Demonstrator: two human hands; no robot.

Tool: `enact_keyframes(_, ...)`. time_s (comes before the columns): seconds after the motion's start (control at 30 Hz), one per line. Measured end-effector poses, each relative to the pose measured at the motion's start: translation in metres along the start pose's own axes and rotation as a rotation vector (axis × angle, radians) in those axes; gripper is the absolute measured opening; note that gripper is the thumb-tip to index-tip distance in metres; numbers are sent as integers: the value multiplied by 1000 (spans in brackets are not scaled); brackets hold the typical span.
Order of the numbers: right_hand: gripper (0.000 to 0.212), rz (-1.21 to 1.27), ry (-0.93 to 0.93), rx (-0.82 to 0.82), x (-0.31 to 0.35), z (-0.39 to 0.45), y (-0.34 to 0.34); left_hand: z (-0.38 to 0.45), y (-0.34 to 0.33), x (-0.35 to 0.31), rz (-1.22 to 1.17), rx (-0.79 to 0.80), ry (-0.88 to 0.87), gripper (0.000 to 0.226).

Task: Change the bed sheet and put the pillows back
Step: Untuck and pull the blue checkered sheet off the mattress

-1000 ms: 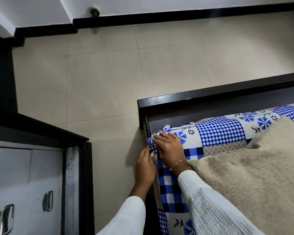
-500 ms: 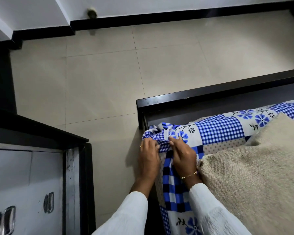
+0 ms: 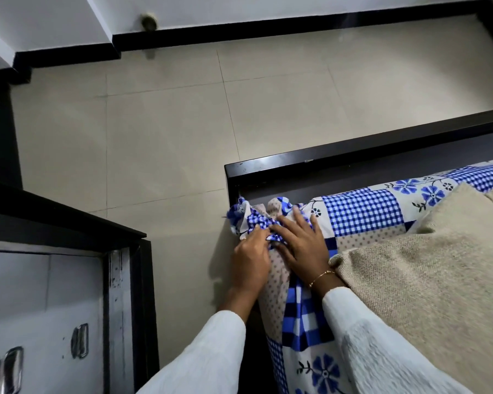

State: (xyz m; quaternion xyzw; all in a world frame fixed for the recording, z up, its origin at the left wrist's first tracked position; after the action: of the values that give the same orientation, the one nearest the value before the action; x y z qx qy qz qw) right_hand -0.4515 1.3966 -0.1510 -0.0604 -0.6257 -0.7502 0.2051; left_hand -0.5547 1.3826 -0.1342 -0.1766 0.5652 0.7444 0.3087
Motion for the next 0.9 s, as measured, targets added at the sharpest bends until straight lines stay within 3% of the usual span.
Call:
enact_keyframes(0.07,26,114,22,-29,8,3,2,-1,5,4,49,-29,66,25)
enact_keyframes(0.2,12,281,-113,-92,4,-6,22,-1,7,-16,-2,-91,124,24)
enact_keyframes(0.4,24,101,-223,-163,-27,-17,73,5,-19,-60,-370,-71,245,40)
enact_keyframes(0.53,14,14,-247,-285,-43,-24,121,16,-23,-96,-474,-74,300,28)
enact_keyframes(0.63,24,-37,-286,-347,-56,-29,150,26,-27,-125,-578,12,222,23)
enact_keyframes(0.7,25,-13,-290,-309,-55,-25,145,27,-23,-125,-474,52,65,22)
enact_keyframes(0.8,34,69,-290,-117,-47,-14,99,27,-24,-90,-15,107,-154,34)
enact_keyframes(0.9,57,-136,-255,73,-41,-10,46,17,-57,-33,193,542,-115,66)
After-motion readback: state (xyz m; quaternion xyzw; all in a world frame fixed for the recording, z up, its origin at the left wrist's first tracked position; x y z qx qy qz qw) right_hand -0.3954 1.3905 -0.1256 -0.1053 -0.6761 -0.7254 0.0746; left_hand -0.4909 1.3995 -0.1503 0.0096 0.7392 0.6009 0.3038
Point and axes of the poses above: each hand's wrist, its own z-axis towards the middle knuckle, its own y-axis out of the back of the hand, x = y × z, the point moved 10 cm from there along z, towards the middle knuckle, and after that the axes turned 10 degrees about -y, right-handed, at the moved point
